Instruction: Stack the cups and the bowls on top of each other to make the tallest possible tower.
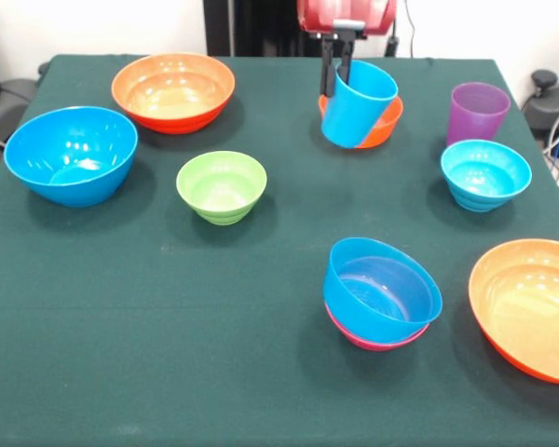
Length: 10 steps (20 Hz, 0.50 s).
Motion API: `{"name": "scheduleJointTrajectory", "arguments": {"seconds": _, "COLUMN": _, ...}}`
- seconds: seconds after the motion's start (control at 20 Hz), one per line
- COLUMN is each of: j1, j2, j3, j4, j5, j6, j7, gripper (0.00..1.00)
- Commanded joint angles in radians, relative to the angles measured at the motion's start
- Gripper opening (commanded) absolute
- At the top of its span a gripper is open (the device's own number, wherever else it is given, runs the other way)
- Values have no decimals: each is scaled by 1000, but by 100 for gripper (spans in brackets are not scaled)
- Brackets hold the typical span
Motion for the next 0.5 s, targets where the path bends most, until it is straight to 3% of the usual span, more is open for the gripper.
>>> {"name": "scheduleJointTrajectory", "arguments": {"seconds": 0.05, "j1": -28, "j2": -107, "j3": 156, "j4": 91, "j5": 64, "j6": 177, "j7": 146, "gripper": 0}}
{"name": "scheduleJointTrajectory", "arguments": {"seconds": 0.5, "j1": -1, "j2": -211, "j3": 168, "j4": 97, "j5": 177, "j6": 377, "j7": 111, "gripper": 0}}
